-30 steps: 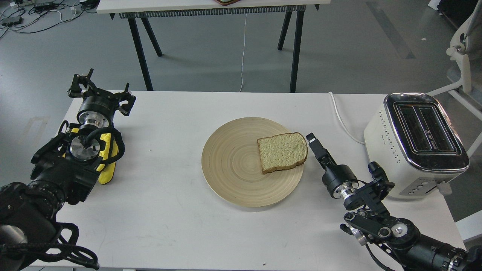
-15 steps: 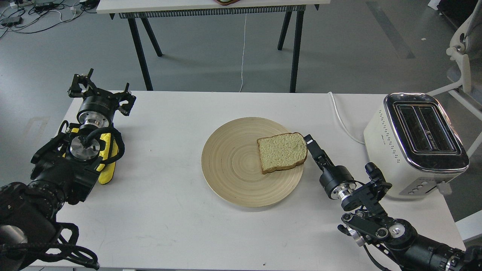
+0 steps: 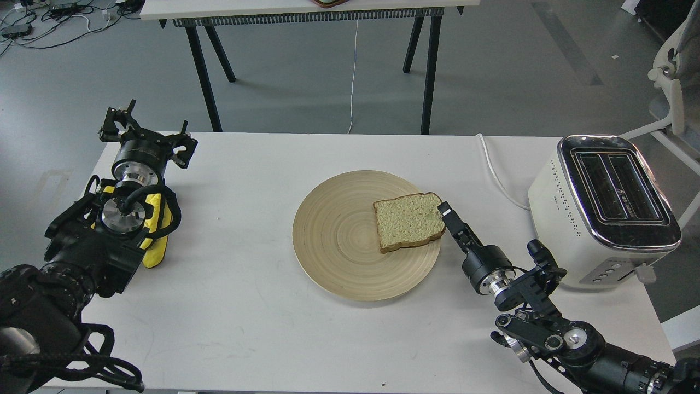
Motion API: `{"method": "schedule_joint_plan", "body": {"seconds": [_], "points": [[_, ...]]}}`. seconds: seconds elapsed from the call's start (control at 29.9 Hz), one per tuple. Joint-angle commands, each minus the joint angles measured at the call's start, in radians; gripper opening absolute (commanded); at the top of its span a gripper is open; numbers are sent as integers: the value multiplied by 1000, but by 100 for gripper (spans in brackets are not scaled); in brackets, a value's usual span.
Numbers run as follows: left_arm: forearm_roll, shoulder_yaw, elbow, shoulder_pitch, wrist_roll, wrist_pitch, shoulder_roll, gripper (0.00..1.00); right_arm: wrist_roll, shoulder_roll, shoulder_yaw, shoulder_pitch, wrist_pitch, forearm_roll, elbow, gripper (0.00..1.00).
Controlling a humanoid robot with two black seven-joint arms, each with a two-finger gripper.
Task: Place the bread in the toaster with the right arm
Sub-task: 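Close the right gripper on the edge of the bread slice, then lift the bread slice off the plate and carry it above the toaster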
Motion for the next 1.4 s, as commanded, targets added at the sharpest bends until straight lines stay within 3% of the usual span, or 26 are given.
{"method": "schedule_joint_plan", "body": {"seconds": [0.0,0.64,0.97,1.37], "points": [[0,0,0,-1,0,0,0,100,0,0,0,1,0,0,1,52],[0,0,0,0,0,0,0,100,0,-5,-46,3,0,1,1,42],[0,0,0,0,0,0,0,100,0,-7,-43,4,0,1,0,19],[0,0,0,0,0,0,0,100,0,-7,-32,9,0,6,10,8]]}}
